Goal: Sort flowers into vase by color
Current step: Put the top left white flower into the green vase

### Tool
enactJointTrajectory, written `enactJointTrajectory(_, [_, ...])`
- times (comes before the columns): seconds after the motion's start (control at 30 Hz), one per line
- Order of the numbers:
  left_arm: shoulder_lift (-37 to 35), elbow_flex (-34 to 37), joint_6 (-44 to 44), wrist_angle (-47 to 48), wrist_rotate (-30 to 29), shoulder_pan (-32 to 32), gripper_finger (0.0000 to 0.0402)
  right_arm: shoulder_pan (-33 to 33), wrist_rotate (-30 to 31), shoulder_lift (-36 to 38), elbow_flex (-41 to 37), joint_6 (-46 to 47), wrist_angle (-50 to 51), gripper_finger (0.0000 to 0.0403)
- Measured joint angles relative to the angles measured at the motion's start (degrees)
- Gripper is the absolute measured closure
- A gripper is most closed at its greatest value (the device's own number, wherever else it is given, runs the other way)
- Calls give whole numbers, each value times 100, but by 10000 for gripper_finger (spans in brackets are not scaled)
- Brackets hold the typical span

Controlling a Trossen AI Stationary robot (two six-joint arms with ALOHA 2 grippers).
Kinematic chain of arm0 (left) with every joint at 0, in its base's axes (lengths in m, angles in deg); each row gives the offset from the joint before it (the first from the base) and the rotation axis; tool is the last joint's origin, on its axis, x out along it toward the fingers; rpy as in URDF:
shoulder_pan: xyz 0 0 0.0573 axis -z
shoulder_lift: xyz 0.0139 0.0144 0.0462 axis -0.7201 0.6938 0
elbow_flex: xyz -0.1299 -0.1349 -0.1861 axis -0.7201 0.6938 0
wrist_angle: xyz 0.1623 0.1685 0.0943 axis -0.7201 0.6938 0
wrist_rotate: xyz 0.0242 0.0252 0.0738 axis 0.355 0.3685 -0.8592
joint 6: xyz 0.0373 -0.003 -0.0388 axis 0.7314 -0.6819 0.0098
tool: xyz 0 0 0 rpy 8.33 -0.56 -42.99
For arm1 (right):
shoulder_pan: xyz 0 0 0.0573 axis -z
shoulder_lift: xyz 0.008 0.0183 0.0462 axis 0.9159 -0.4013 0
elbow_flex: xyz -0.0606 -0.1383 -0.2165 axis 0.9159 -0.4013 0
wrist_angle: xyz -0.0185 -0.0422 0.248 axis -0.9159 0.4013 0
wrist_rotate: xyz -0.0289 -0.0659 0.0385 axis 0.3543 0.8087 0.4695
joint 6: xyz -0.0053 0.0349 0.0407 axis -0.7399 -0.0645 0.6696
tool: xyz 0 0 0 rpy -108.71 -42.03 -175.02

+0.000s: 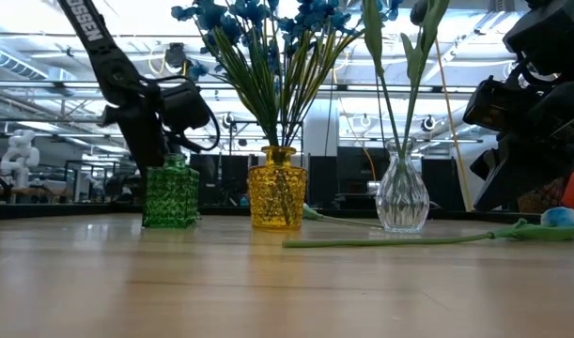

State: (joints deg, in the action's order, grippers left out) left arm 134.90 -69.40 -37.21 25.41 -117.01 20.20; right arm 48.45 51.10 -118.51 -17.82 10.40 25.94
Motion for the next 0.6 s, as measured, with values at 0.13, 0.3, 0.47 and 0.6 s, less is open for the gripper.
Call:
enactJointTrajectory(0.13, [220,-2,8,-430,-82,-16,223,0,0,0,0,-2,-2,403])
enactJointTrajectory(0.3, [323,-13,104,-581,-104,-117,228,2,0,0,0,-6,0,403])
enactJointTrajectory(0.47, [338,-11,622,-569,-172,-215,275,1,0,1,0,-28,0,403])
enactJointTrajectory(0.6, [342,-9,866,-553,-163,-251,330,0,0,2,0,-28,0,403])
